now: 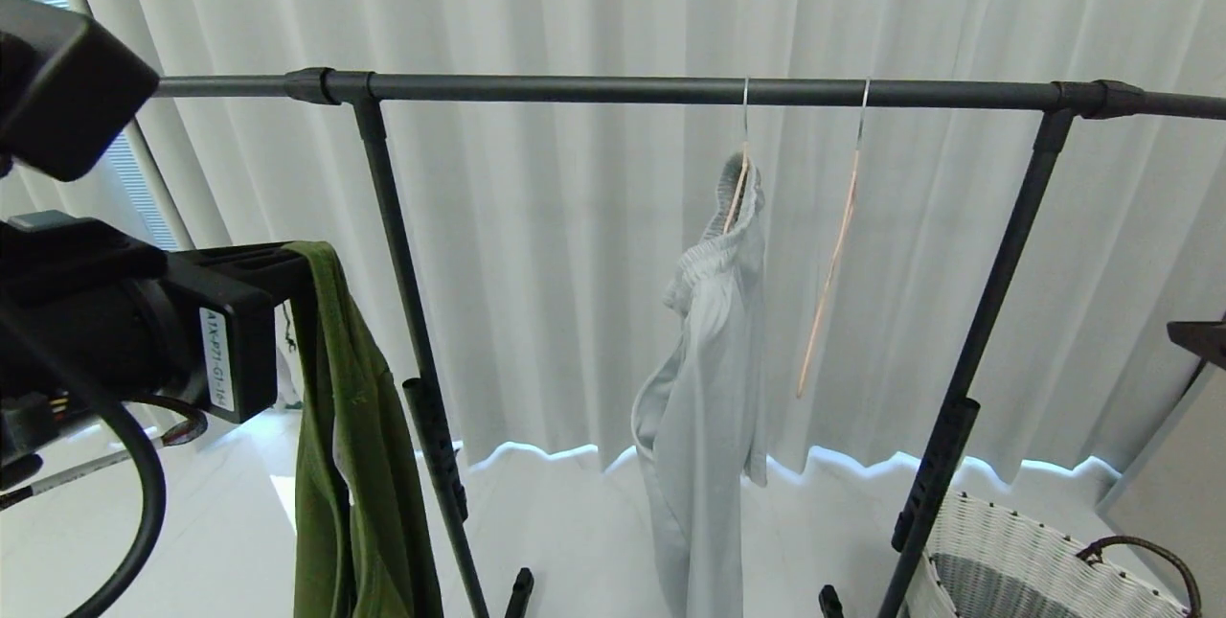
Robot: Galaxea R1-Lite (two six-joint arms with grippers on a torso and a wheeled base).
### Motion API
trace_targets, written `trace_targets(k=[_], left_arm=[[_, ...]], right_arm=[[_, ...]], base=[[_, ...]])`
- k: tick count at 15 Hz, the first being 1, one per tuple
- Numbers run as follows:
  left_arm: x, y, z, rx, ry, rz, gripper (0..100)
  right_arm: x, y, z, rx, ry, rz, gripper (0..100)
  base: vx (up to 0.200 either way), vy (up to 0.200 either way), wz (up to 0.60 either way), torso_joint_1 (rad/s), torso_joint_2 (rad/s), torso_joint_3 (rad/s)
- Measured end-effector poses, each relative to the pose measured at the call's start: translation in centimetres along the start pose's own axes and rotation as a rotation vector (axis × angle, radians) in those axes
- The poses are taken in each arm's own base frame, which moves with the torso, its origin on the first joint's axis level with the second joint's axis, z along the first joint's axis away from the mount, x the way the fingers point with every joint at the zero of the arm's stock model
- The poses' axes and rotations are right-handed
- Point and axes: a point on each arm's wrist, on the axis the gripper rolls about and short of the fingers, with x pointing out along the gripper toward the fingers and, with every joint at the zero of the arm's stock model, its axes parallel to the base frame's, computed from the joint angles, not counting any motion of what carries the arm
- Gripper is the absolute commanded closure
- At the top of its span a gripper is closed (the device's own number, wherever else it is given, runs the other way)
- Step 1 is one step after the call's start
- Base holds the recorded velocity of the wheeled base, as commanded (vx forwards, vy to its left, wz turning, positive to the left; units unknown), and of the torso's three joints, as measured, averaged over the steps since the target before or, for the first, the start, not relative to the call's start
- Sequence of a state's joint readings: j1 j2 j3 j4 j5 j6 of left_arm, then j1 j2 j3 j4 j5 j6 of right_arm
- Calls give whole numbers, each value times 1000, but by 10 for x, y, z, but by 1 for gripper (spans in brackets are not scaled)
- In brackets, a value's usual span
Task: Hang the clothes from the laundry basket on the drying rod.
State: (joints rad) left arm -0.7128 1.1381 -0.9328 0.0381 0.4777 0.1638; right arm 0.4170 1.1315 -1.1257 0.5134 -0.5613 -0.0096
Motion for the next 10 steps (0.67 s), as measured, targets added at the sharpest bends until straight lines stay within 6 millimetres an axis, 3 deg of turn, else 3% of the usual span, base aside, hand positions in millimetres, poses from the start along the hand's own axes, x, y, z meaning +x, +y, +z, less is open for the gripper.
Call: trace_targets(k=[4, 10], left_arm=[[1, -1, -2, 3, 6, -5, 100], [1, -1, -2, 4, 7, -5, 100]], right_arm=[[4, 2, -6, -6, 23, 0, 0], [16, 9, -13, -9, -14, -4, 0]], base=[[0, 0, 0, 0, 0, 0], [0, 200, 0, 1, 3, 0]])
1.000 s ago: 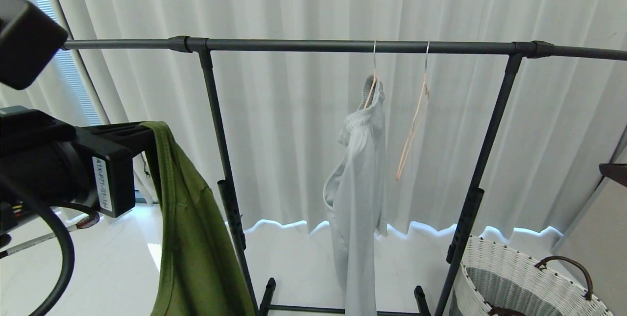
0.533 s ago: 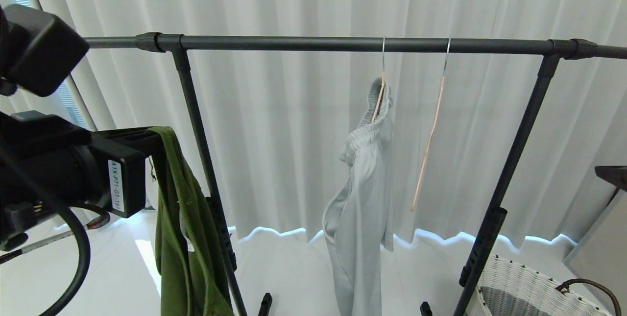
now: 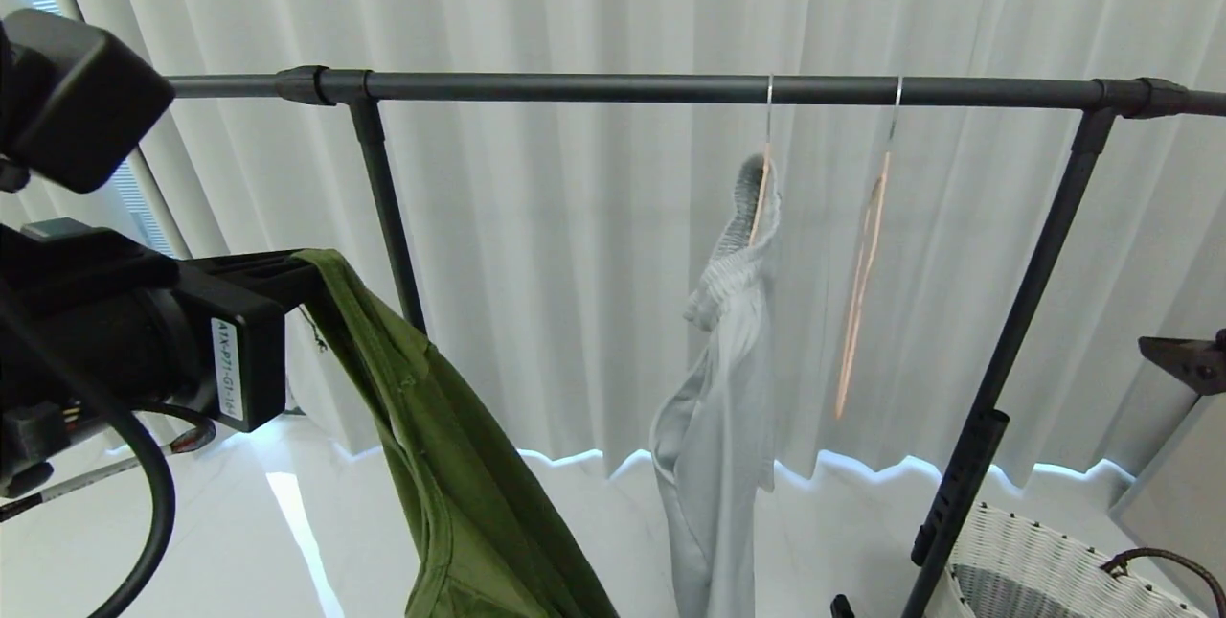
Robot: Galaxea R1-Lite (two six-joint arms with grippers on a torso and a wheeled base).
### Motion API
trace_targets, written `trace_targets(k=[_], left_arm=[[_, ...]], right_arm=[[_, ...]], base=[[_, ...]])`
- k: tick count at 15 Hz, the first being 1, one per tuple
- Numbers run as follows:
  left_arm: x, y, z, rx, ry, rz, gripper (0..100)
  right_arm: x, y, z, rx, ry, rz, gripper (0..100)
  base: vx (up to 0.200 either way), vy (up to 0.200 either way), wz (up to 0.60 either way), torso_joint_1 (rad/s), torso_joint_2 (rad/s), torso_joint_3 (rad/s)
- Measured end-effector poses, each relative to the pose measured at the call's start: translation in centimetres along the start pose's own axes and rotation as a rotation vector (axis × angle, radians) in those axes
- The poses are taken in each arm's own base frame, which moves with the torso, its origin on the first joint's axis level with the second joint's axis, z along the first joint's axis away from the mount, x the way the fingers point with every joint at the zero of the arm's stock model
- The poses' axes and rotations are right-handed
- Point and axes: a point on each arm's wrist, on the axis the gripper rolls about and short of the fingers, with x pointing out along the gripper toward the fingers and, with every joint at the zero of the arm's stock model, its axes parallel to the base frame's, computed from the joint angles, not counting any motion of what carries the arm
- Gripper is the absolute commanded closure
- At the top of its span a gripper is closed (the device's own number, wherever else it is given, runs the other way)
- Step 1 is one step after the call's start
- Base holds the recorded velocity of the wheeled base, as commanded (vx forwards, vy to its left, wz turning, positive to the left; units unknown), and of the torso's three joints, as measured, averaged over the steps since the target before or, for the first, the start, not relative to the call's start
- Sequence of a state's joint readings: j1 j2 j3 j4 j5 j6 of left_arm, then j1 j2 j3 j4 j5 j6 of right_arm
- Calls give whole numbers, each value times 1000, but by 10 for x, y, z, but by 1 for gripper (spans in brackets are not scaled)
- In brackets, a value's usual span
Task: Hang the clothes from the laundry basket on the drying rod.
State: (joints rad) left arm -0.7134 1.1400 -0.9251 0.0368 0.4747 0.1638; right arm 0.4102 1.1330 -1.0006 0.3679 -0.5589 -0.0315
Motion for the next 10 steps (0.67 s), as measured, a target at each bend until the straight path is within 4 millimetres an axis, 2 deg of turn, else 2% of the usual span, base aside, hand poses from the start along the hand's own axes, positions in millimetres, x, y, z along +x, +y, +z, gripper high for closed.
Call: trace_targets(k=[2, 5, 10], left_arm=[[0, 0, 0, 0, 1, 1, 100], [1, -1, -1, 1, 7, 0, 100], [3, -2, -3, 6, 15, -1, 100]], right_arm=[[2, 0, -1, -3, 5, -2, 0], [5, 0, -1, 7, 8, -11, 0], [22, 2, 13, 82, -56, 51, 0]], base=[[0, 200, 0, -2, 0, 0], [0, 0, 0, 0, 0, 0], [0, 0, 0, 0, 0, 0]])
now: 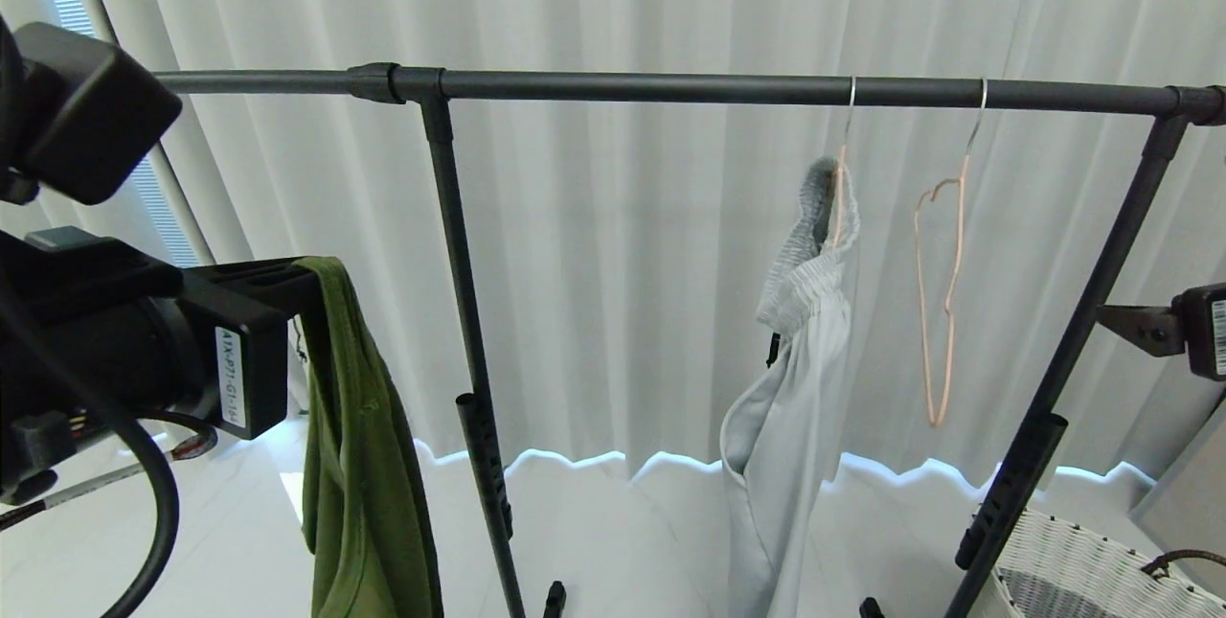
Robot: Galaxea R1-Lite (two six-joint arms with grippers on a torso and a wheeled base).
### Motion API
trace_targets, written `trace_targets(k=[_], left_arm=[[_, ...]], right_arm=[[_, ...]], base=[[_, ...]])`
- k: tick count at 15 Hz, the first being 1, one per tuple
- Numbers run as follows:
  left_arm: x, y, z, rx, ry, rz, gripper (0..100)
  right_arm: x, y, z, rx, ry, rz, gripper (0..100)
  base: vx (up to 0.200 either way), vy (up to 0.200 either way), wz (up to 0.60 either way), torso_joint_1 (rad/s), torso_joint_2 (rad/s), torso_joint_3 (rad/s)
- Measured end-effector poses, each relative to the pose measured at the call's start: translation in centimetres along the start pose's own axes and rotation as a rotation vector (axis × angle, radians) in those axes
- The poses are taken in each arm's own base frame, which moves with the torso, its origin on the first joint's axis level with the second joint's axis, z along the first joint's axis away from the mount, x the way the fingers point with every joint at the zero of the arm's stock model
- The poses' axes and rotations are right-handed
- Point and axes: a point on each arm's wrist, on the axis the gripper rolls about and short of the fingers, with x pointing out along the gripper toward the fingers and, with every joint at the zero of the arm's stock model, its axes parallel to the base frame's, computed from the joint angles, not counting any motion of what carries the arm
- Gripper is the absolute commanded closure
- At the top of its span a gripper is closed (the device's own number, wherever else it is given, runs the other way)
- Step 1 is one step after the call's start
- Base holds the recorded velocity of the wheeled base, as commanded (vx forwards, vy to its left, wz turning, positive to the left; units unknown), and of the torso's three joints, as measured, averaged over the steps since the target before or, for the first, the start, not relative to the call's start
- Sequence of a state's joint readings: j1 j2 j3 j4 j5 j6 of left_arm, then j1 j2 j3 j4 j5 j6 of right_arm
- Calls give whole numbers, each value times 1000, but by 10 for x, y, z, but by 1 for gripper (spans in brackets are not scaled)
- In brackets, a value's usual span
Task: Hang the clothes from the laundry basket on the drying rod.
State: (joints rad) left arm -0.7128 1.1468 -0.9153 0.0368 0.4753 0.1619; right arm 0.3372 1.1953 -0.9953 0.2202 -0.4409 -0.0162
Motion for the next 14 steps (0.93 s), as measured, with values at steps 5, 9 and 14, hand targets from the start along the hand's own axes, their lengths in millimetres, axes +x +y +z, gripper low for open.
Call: trace_targets(k=[5, 9, 14], left_arm=[[0, 0, 0, -3, -4, 1, 100], [0, 0, 0, -3, -5, -1, 100], [0, 0, 1, -4, -7, 0, 100]], right_arm=[[26, 20, 38, 116, -99, 46, 0], [43, 52, 60, 114, -111, 127, 0], [71, 77, 49, 141, 4, 141, 0]], base=[[0, 0, 0, 0, 0, 0], [0, 0, 0, 0, 0, 0], [0, 0, 0, 0, 0, 0]])
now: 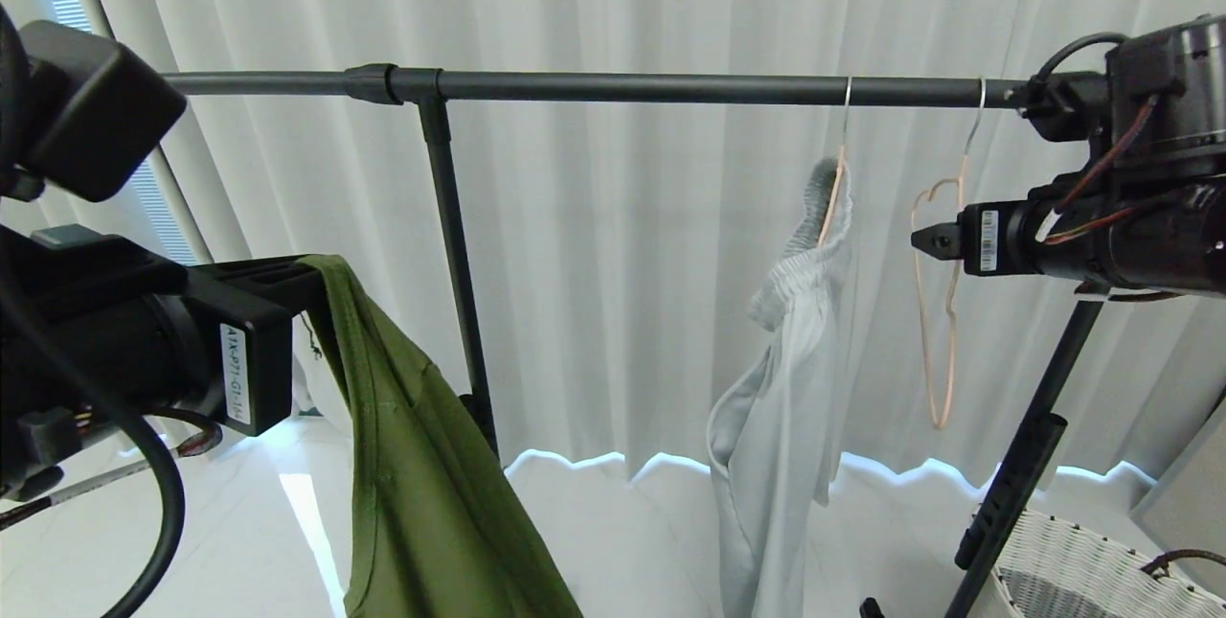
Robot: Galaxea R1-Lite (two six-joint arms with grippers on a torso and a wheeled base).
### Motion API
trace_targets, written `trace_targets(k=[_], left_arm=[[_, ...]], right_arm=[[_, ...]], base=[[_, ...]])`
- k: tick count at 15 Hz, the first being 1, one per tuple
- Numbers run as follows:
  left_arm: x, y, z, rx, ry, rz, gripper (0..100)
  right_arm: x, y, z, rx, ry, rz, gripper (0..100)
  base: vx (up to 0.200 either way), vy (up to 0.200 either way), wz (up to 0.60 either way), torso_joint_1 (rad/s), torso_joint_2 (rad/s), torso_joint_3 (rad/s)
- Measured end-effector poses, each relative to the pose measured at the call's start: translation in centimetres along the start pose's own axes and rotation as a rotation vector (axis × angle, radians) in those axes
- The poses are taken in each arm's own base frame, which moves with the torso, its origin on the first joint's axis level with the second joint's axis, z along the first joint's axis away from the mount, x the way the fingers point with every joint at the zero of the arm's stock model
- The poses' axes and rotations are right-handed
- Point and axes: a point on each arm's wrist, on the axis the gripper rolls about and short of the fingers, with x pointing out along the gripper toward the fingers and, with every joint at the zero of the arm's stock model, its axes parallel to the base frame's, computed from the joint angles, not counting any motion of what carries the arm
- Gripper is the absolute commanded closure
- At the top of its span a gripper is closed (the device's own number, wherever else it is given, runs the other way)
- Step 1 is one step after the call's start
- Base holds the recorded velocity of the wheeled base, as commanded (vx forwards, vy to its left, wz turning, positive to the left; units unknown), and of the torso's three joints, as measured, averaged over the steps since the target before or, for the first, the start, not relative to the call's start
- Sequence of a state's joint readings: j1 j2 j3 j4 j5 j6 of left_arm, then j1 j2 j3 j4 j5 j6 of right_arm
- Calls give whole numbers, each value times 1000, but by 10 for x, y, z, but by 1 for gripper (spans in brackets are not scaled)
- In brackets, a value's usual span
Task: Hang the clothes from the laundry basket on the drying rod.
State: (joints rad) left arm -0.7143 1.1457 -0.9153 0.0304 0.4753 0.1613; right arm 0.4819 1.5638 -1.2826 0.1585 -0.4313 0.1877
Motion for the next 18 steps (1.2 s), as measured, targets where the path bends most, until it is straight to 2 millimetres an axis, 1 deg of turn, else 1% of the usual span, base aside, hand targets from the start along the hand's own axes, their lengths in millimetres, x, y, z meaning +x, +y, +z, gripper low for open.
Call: trace_targets(k=[1, 3, 6, 8, 18], left_arm=[[0, 0, 0, 0, 0, 0, 100], [0, 0, 0, 0, 1, 1, 100], [0, 0, -1, 0, 2, 0, 100], [1, -1, 0, -4, -8, 1, 100], [5, -3, -2, -1, -1, 0, 100]], right_arm=[[5, 2, -5, 28, 40, -8, 0], [11, 5, -7, 104, 68, -16, 0], [15, 6, -11, 157, 139, -41, 0], [17, 7, -12, 202, 155, -50, 0], [18, 1, -20, 217, 236, -98, 0]], base=[[0, 0, 0, 0, 0, 0], [0, 0, 0, 0, 0, 0], [0, 0, 0, 0, 0, 0], [0, 0, 0, 0, 0, 0], [0, 0, 0, 0, 0, 0]])
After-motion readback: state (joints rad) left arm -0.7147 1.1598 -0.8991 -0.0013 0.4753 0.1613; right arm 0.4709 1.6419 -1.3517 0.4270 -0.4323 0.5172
